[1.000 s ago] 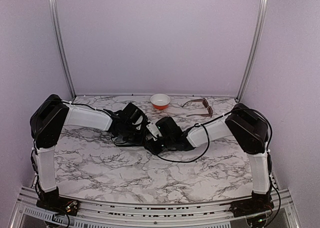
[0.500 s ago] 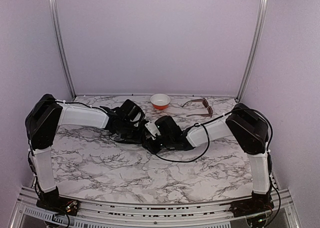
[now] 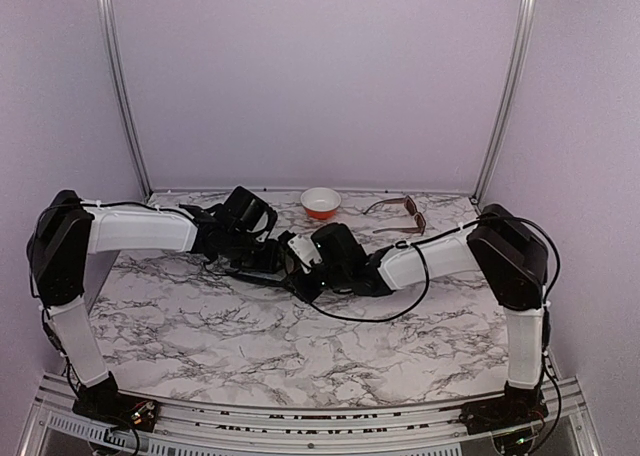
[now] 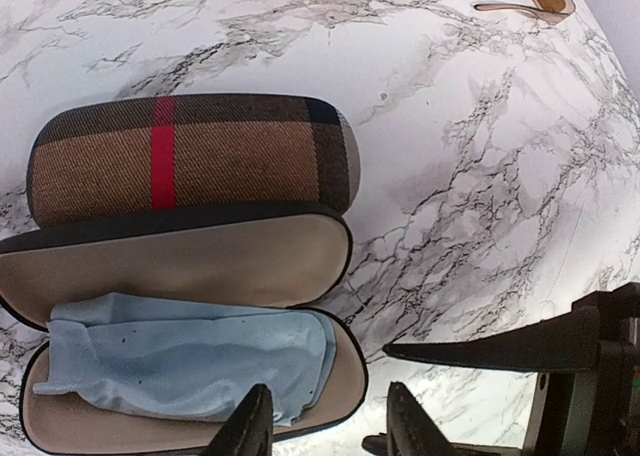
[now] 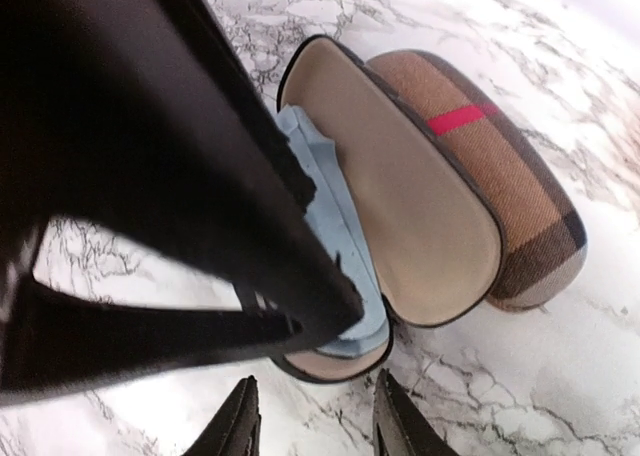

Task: Organize the sunglasses
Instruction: Adjust the folded cleaning cloth with the sunglasses case.

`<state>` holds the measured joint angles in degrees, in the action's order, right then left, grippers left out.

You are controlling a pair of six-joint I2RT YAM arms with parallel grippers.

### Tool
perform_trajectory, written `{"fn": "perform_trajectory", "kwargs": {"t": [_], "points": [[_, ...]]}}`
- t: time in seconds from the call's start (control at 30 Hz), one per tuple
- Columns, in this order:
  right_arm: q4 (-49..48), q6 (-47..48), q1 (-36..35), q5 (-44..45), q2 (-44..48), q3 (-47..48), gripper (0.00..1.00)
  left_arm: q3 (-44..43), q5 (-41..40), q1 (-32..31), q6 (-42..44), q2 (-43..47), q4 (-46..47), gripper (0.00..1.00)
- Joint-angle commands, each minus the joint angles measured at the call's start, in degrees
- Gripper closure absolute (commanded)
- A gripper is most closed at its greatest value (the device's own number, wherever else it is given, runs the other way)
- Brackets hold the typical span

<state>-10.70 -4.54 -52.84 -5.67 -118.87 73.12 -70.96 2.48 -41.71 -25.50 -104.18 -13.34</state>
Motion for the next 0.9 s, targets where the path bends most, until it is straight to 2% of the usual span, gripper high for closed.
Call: {"fn": "perform_trajectory", "kwargs": {"t": [0.0,0.2,0.3,0.37,0.5,0.57,0.87], "points": [[5.8,1.1,-0.7,-0.1,3.5,-3.1,0.62,1.0,-0.5,-0.1,0.8,4.5,2.8,0.61],[7.3,2.7,0.2,3.4,11.4,-5.5,0.61,3.4,-6.8,0.3,3.6,10.0,2.7,0.59],[9.1,3.2,2.7,5.4,14.6,-5.1,0.61,5.7,-9.9,1.5,4.7,13.6,2.8,0.53],[10.4,3.5,5.3,5.7,15.8,-4.6,0.6,7.7,-11.9,2.2,5.9,16.3,3.2,0.43],[14.8,5.7,11.6,7.7,15.5,-0.5,0.6,12.2,-16.8,2.3,8.9,21.7,4.4,0.12],[17.8,6.8,14.3,9.5,14.3,2.5,0.6,14.5,-19.1,2.3,9.3,24.0,4.6,0.01],[28.6,8.2,27.5,13.8,2.7,19.7,0.62,22.6,-26.7,4.8,7.7,31.1,5.8,0.01]]}}
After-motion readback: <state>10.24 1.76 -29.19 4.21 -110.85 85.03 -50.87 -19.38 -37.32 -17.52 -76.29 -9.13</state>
